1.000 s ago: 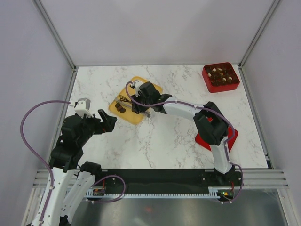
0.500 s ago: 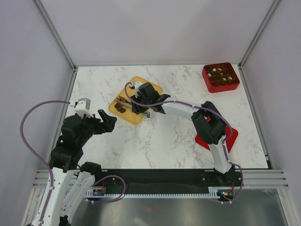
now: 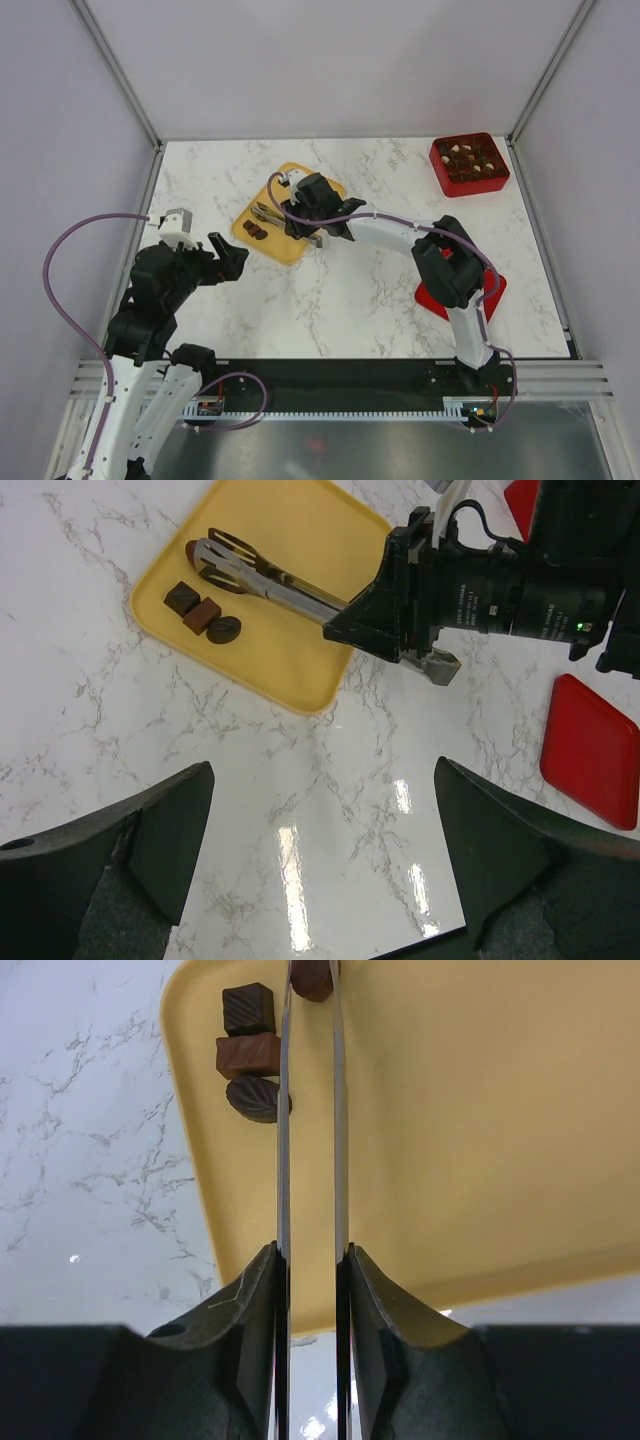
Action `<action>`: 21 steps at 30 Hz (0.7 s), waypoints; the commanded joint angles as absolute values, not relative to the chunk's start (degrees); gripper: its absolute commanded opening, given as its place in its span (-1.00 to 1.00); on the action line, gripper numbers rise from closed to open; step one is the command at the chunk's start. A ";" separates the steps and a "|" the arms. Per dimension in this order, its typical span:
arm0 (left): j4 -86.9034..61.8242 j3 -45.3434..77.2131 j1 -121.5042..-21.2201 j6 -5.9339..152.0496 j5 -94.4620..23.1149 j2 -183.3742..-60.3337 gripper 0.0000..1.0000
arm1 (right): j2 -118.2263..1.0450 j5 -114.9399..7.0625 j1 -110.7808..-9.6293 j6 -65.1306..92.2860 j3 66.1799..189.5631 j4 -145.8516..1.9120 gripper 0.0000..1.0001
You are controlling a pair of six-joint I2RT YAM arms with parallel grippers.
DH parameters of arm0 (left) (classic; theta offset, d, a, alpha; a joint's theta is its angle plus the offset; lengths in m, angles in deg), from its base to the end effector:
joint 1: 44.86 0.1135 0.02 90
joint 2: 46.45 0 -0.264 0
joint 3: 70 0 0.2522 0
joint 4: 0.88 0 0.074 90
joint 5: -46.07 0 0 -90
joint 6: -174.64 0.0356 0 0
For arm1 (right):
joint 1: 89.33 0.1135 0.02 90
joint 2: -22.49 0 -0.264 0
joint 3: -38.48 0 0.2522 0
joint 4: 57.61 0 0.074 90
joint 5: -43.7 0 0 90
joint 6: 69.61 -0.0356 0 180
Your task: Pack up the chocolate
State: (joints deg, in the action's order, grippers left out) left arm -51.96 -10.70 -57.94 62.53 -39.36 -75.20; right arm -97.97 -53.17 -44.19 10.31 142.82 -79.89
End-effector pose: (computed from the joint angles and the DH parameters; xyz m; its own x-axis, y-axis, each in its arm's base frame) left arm 0.1048 -0.0273 0.3303 -0.4287 -0.2856 -0.8571 0.1478 0.9138 -0.3784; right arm 0.3368 0.3445 0.2031 -0.5661 -0.3226 -0.7586 -0.6813 0.7011 0.2103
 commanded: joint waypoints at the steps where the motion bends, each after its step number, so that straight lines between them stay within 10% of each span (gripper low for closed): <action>1: -50.33 -11.06 -57.61 63.19 -40.07 -74.92 0.99 | -91.34 -51.40 -46.00 9.85 141.45 -79.46 -0.47; 21: -50.24 -11.15 -57.61 63.19 -39.72 -75.10 0.99 | -68.65 -44.02 -83.24 5.90 131.07 -93.60 -0.49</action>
State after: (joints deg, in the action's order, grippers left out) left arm -51.99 -10.70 -57.94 62.53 -39.33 -75.20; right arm -69.84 -47.71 -79.62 7.22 130.21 -89.83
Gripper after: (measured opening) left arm 0.993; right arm 0.360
